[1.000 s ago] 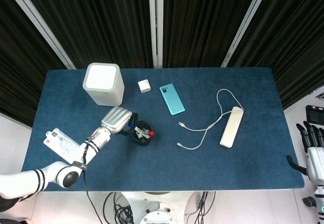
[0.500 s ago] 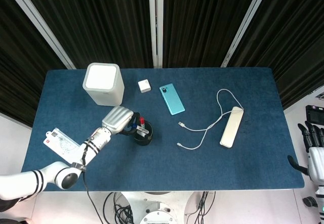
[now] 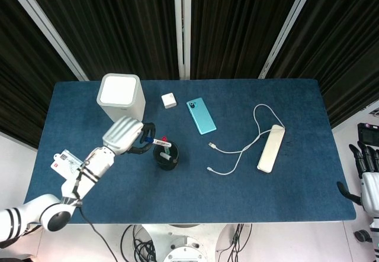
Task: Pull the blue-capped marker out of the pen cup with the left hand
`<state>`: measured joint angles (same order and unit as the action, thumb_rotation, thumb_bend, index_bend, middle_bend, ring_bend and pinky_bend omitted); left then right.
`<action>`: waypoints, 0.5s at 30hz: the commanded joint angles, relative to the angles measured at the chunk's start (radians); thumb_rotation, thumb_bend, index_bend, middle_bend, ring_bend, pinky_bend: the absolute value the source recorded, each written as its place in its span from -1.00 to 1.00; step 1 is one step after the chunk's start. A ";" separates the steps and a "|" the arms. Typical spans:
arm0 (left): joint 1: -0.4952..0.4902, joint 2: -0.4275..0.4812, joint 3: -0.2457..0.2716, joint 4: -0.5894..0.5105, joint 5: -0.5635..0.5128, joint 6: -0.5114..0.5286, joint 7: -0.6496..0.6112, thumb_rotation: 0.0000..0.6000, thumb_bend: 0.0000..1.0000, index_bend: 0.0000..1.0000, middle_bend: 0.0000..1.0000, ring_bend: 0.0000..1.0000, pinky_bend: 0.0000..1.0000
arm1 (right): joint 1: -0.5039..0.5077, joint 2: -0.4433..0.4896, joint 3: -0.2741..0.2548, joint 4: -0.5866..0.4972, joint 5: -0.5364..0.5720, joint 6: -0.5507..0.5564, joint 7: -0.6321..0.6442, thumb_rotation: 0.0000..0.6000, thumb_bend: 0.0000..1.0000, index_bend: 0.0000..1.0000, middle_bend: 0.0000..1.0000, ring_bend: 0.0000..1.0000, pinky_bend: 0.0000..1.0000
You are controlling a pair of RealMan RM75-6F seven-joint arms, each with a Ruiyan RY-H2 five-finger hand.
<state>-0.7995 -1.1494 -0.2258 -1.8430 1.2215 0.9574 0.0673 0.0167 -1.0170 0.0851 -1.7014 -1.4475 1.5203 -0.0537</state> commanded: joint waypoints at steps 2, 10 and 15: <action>0.066 0.073 -0.001 -0.046 0.050 0.082 -0.029 1.00 -0.28 0.31 0.38 0.39 0.72 | -0.002 -0.002 0.000 0.003 0.000 0.003 -0.002 1.00 -0.65 -1.00 -1.00 -1.00 -1.00; 0.128 0.047 0.055 0.066 0.049 0.104 -0.047 1.00 -0.28 0.31 0.38 0.39 0.72 | 0.002 -0.012 0.000 0.009 0.000 -0.001 -0.022 1.00 -0.65 -1.00 -1.00 -1.00 -1.00; 0.127 -0.024 0.070 0.175 0.029 0.058 -0.105 1.00 -0.28 0.31 0.38 0.39 0.72 | 0.006 -0.013 -0.001 -0.002 -0.005 -0.003 -0.039 1.00 -0.65 -1.00 -1.00 -1.00 -1.00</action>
<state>-0.6737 -1.1450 -0.1661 -1.7035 1.2619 1.0383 -0.0124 0.0222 -1.0299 0.0839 -1.7023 -1.4513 1.5171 -0.0912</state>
